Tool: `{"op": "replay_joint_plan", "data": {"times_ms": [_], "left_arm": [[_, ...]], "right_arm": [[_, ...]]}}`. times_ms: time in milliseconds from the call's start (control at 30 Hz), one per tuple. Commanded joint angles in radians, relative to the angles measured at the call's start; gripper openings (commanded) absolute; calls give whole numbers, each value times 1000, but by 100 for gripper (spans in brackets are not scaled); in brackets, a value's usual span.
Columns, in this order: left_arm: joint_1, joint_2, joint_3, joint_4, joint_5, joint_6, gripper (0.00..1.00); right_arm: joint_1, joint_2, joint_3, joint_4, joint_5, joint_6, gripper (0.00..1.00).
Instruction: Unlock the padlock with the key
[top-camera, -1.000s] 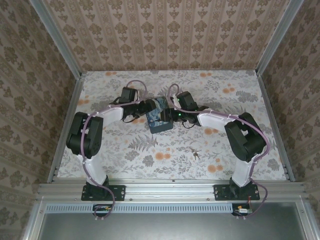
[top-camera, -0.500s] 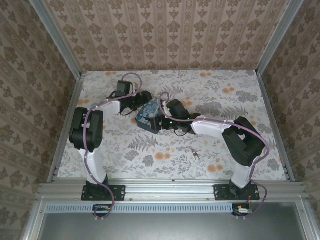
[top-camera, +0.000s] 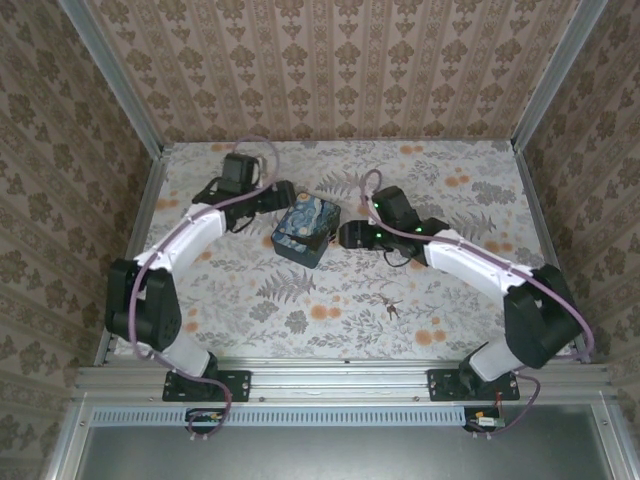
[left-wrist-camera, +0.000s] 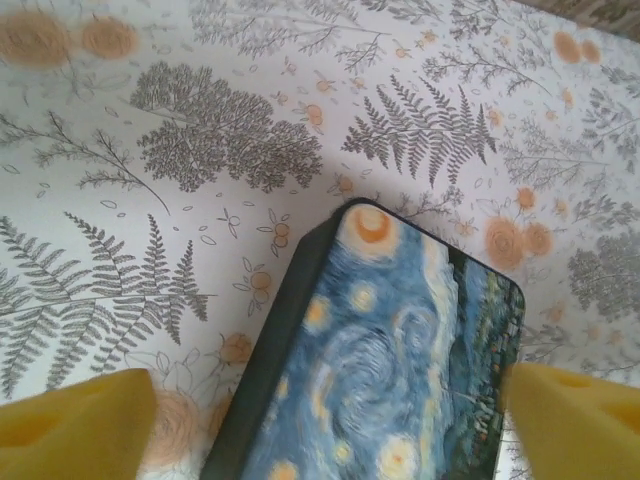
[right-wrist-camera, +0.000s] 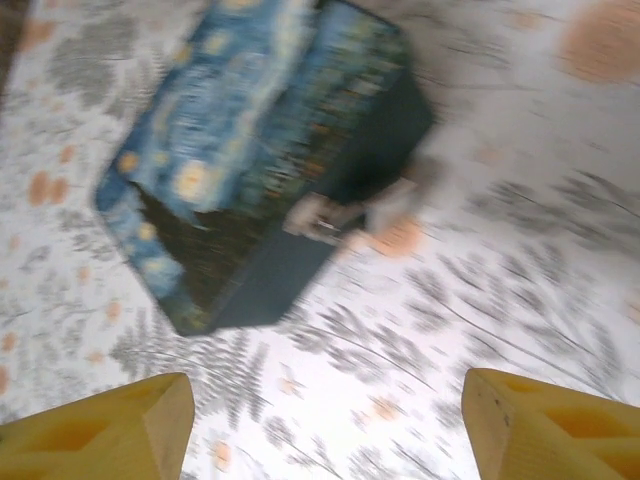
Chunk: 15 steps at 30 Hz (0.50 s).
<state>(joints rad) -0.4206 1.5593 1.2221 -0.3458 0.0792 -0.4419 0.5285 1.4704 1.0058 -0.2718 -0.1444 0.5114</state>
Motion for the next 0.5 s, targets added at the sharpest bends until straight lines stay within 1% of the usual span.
{"op": "replay_joint_plan", "data": {"times_ms": [0,33,67,100,133,200,267,300,367,433,467], "left_arm": [[-95,-50,-10,-128,-357,211,100],[-96,-61,-31,-94,-405,209,100],[-92,-69,-36,-93,-441,180,100],[-79,-77,-40,-98,-463,147,100],[-59,-84,-37,-124,-423,134,100],[-14,-105,-39,-167,-269,131,100],[-15,-152,-98,-141,-170,96,100],[-27,-171,-121,-138,-156,76,100],[-118,-200,-149,-185,-187,38,100],[-193,-216,-177,-223,-209,-21,100],[-225,-227,-199,-225,-200,-57,100]], "right_arm": [[-28,-106,-94,-234,100,58,66],[-34,-140,-125,-254,102,71,63],[-36,-163,-144,-258,109,78,60],[-36,-188,-172,-301,118,90,57],[-36,-212,-197,-314,119,103,54],[-35,-243,-241,-329,112,135,47],[-34,-266,-280,-335,96,173,43],[-33,-274,-295,-334,91,192,42],[-18,-295,-322,-320,86,224,40],[15,-309,-327,-281,85,202,40],[26,-307,-316,-277,93,176,40]]}}
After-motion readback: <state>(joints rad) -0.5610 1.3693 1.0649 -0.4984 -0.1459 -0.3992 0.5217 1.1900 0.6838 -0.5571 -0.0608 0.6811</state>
